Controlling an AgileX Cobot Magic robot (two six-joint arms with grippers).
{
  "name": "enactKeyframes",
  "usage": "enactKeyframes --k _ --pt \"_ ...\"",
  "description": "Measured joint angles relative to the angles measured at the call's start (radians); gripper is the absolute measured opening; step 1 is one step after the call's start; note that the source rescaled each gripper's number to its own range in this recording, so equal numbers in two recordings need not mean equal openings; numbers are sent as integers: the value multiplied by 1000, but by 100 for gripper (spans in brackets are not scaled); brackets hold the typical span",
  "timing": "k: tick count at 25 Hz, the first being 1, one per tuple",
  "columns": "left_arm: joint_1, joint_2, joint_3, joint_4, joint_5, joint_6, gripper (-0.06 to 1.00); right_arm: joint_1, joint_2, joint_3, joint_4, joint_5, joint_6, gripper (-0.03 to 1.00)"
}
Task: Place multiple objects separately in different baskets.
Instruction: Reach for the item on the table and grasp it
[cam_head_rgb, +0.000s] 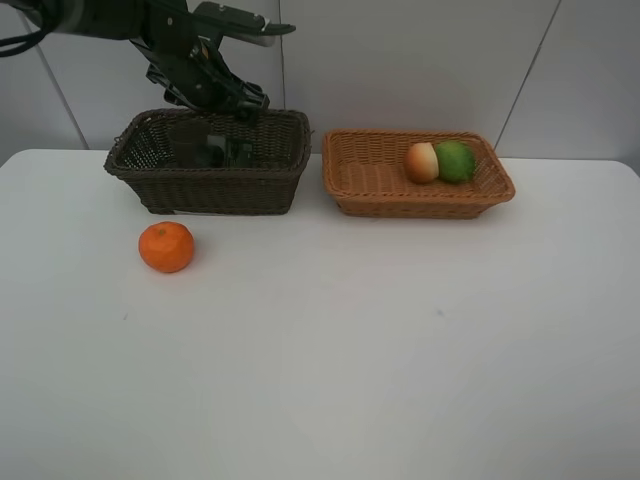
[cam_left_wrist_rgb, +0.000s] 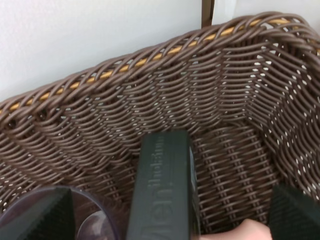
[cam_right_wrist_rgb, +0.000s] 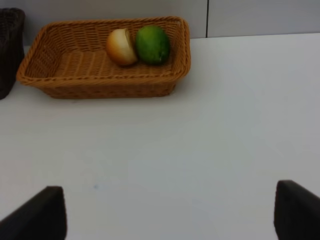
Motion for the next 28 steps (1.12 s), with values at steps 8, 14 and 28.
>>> enactKeyframes --k 8,14,28 --pt "0 -11 0 0 90 0 100 0 0 0 0 0 0 90" --pt "-1 -97 0 -3 133 0 100 0 0 0 0 0 0 90" --pt "-25 -223 -2 -27 540 65 100 0 0 0 0 0 0 90"
